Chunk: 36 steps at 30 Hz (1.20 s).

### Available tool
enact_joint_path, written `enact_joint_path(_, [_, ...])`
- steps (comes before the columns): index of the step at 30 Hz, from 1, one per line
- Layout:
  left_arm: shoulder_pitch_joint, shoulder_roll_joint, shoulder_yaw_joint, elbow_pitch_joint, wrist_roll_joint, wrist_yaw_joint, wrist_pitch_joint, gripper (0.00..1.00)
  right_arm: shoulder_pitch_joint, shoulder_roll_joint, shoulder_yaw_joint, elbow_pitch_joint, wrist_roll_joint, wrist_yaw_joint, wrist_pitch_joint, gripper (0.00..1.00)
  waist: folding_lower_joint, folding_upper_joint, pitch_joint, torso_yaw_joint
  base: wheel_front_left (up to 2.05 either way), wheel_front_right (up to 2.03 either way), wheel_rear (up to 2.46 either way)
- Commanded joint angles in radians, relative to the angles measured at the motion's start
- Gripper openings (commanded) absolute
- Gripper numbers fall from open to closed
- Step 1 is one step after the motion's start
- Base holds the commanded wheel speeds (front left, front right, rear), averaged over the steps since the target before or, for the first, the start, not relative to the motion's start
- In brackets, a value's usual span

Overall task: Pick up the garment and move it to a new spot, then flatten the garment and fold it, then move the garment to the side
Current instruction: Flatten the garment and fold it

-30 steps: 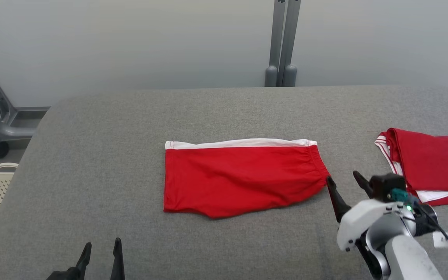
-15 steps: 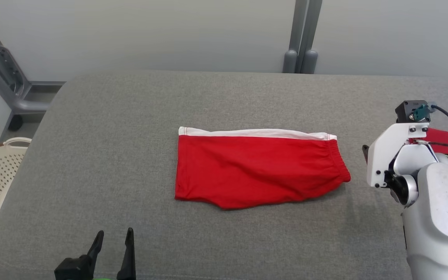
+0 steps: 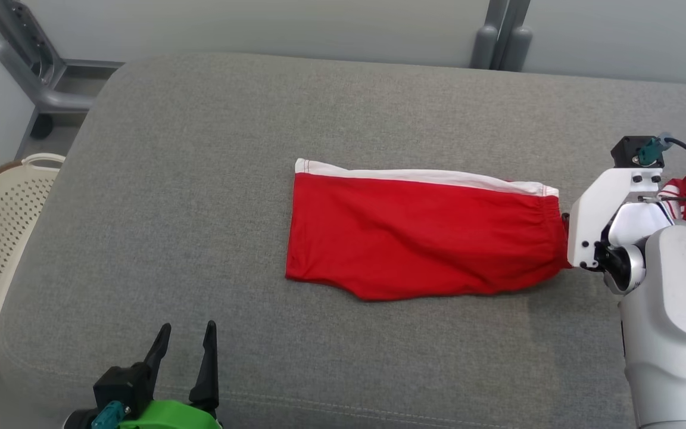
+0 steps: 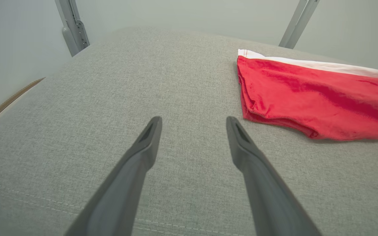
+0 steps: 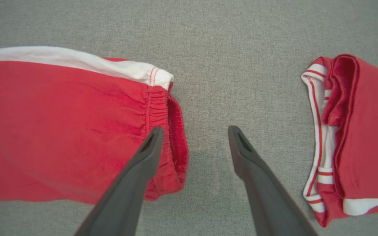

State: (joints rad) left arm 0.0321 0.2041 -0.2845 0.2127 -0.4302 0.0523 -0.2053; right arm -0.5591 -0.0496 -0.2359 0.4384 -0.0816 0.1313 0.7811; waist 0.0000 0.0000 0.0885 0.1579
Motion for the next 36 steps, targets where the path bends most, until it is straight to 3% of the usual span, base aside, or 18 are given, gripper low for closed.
enact_joint_path(1, [-0.024,0.002,-0.002,0.005,0.007,-0.005,-0.005,1.00,-0.013,-0.002,-0.011,0.014,-0.011,-0.001,-0.013,1.00,0.0000,0.0000,0.030,0.021,0.00,0.00,0.00])
enact_joint_path(22, [-0.061,0.004,-0.017,0.028,-0.005,-0.010,-0.014,1.00,-0.065,-0.003,-0.073,0.174,0.013,-0.001,-0.082,1.00,0.0000,0.0000,0.064,0.052,0.00,0.00,0.00])
enact_joint_path(36, [-0.069,0.000,-0.032,0.035,-0.014,-0.006,-0.012,1.00,-0.141,0.000,-0.152,0.391,0.031,-0.001,-0.134,1.00,0.0000,0.0000,0.092,0.098,0.00,0.00,0.00])
